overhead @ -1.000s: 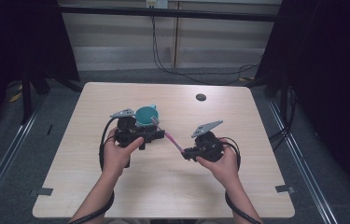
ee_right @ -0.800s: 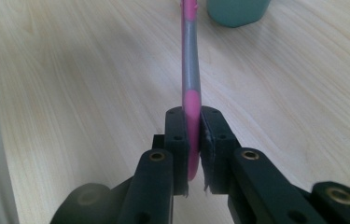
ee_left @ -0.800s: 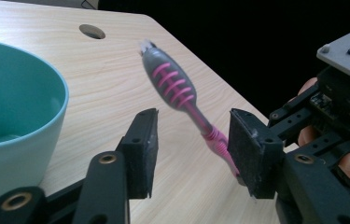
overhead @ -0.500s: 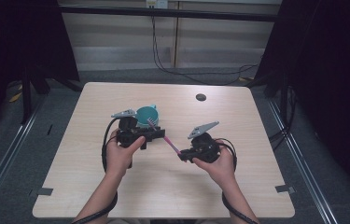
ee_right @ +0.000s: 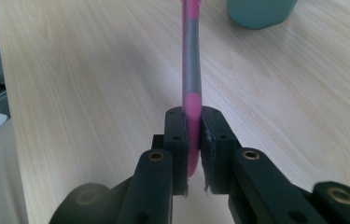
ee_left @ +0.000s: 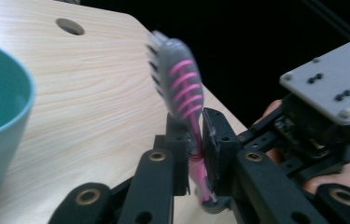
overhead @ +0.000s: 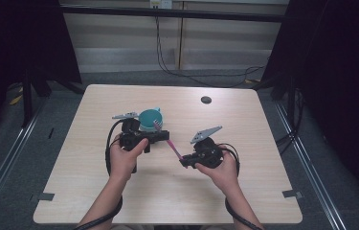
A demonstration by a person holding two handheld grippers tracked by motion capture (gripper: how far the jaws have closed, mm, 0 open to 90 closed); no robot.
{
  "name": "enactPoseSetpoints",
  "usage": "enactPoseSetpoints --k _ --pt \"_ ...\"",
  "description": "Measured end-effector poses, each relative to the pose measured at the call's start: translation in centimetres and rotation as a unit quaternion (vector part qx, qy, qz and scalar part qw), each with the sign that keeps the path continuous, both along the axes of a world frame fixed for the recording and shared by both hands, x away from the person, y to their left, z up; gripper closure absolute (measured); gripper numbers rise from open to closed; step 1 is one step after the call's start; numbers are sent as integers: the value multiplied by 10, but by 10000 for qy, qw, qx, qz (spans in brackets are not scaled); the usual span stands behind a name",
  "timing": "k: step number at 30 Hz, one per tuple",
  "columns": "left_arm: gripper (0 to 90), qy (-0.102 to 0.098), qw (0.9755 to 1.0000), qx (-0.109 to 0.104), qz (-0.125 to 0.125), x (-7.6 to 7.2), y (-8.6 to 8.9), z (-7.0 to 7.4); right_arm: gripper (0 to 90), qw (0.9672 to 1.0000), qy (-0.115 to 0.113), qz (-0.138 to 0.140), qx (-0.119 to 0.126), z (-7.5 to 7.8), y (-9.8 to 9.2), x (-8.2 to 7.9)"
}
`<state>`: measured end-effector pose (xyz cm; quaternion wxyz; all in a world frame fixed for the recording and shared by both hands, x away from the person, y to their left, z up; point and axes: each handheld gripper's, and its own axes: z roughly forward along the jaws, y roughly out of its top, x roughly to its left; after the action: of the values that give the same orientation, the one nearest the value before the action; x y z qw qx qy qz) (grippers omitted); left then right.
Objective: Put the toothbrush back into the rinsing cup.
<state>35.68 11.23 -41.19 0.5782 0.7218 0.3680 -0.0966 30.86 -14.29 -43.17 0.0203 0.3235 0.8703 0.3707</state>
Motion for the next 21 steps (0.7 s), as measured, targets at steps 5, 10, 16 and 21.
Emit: enactPoseSetpoints --k 5,10,16,21 --pt "835 -89 9998 167 -28 -2 -5 4 812 10000 24 5 45 -6 4 -1" --pt "836 -94 9998 195 17 -1 -6 5 800 9998 76 33 163 -9 9 -1" --pt "837 -160 9996 207 76 -2 -8 7 784 9998 81 88 175 -10 17 -1" --pt "837 -174 9996 221 87 -1 -11 7 766 9997 68 172 138 -10 23 -3"
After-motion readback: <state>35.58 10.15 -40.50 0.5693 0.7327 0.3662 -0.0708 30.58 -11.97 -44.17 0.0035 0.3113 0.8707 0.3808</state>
